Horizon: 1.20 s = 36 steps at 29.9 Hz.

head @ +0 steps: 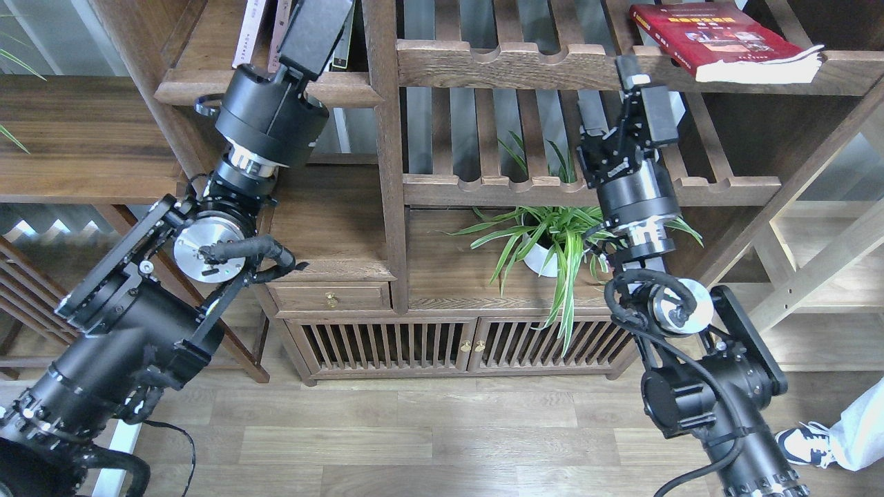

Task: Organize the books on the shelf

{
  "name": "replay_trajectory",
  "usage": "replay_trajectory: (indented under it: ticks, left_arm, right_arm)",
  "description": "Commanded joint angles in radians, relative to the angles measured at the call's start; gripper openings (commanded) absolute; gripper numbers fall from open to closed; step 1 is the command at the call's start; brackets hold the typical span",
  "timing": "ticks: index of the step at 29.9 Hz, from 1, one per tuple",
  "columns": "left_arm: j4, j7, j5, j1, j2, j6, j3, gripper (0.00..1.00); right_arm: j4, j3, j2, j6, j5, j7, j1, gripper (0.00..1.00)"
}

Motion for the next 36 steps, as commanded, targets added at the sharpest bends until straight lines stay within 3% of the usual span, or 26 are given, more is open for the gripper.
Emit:
replay_trajectory:
  ticks: [1,5,8,19,24,33,36]
  left_arm:
    - [0.002,0.002,0.0,0.014,-0.002,0.0,0.0,0.79]
    - [0.008,0.005,0.0,0.039,-0.002,0.0,0.0,0.85]
    - [0.01,0.009,0.002,0.065,-0.001,0.0,0.003,0.96]
    - [0.021,0.038,0.002,0.142,0.007,0.0,0.107,0.99]
    - [0.021,0.04,0.002,0.142,0.007,0.0,0.156,0.99]
    - [0.022,0.155,0.003,0.142,0.01,0.0,0.18,0.99]
    - [0.022,0.175,0.003,0.145,0.012,0.0,0.181,0.99]
  right_arm:
    - [0.0,0.02,-0.017,-0.002,0.003,0.0,-0.045,0.98]
    - [0.0,0.058,-0.032,0.003,0.004,0.0,-0.071,0.98]
    - [0.0,0.084,-0.071,-0.003,0.004,0.0,-0.077,0.98]
    - [0.002,0.134,-0.229,-0.006,0.098,0.0,-0.109,0.97]
    - [0.002,0.131,-0.239,-0.032,0.11,0.0,-0.102,0.97]
    - [0.002,0.114,-0.301,-0.088,0.115,-0.011,-0.082,0.96]
    - [0.003,0.111,-0.31,-0.089,0.121,-0.012,-0.06,0.93]
